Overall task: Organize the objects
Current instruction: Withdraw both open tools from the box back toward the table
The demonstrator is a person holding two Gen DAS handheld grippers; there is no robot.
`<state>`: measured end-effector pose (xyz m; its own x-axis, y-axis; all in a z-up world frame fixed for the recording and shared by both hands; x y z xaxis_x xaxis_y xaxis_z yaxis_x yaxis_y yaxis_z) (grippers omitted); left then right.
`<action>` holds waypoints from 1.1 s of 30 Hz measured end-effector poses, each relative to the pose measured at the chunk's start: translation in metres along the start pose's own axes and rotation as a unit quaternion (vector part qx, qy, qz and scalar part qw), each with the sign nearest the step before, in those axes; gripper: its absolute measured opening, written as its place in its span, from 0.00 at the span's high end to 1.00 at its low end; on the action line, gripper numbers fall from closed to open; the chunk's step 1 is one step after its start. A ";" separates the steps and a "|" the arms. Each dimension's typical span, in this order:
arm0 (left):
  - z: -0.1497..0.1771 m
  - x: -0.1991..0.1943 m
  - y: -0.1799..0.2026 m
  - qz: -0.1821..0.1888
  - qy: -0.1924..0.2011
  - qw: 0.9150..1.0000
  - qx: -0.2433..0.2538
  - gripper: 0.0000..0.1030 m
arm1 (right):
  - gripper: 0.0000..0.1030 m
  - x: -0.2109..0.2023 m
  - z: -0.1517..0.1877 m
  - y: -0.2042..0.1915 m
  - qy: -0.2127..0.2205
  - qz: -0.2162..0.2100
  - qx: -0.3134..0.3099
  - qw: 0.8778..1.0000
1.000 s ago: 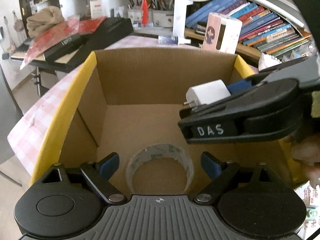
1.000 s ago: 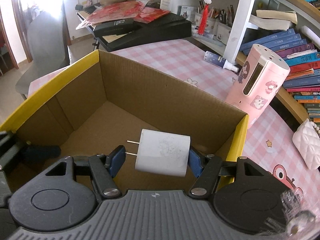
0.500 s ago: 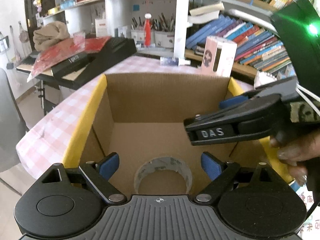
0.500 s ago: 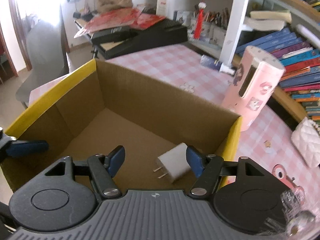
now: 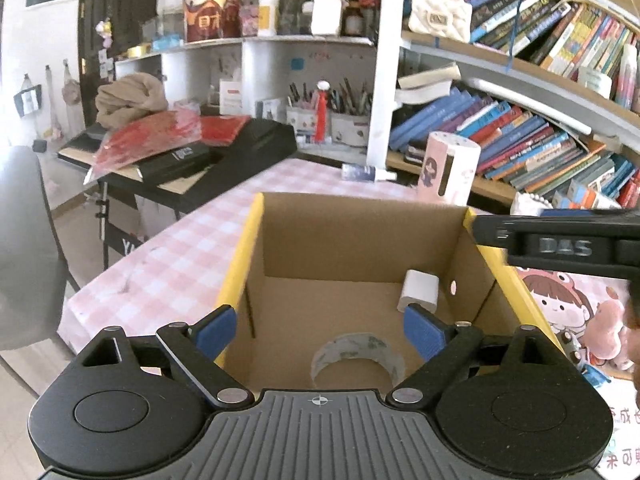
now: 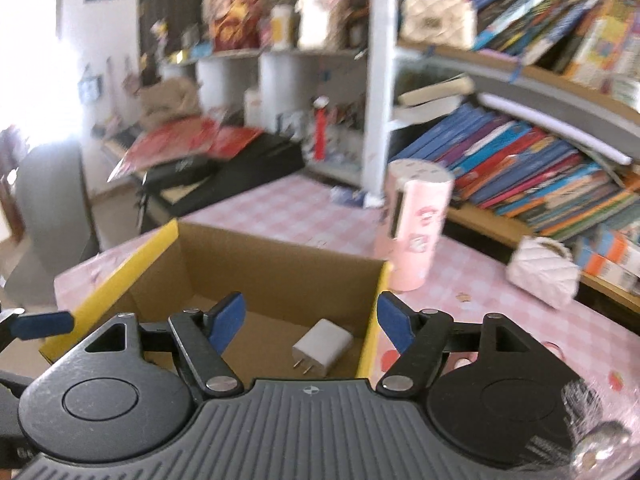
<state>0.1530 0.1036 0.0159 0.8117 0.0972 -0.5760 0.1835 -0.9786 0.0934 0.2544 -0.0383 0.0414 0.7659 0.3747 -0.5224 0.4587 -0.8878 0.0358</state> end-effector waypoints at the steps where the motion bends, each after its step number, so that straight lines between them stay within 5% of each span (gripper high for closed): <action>1: 0.001 -0.004 -0.002 -0.001 0.004 1.000 -0.001 0.09 | 0.30 -0.007 0.002 0.001 0.007 0.009 0.009 1.000; 15: 0.026 -0.041 -0.026 0.002 0.022 1.000 -0.003 0.08 | 0.29 -0.069 0.058 -0.015 0.027 0.089 0.058 0.994; 33: 0.091 -0.088 -0.030 0.016 -0.027 0.999 0.032 0.08 | 0.29 -0.123 0.139 -0.062 -0.034 0.100 0.053 0.993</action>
<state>0.0256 0.1083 -0.0104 0.7853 0.0570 -0.6165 0.1208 -0.9907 0.0623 0.0693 -0.0668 -0.0149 0.8033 0.1718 -0.5703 0.2468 -0.9674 0.0562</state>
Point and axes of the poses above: each gripper's, at about its wrist camera, not at the fingertips, and x roughly the way its jaws point, y to its right, z to its underside, the point moved 2 cm from there along x, roughly the way its jaws point, and after that the axes turned 4 degrees about z, right-handed, at the moved point
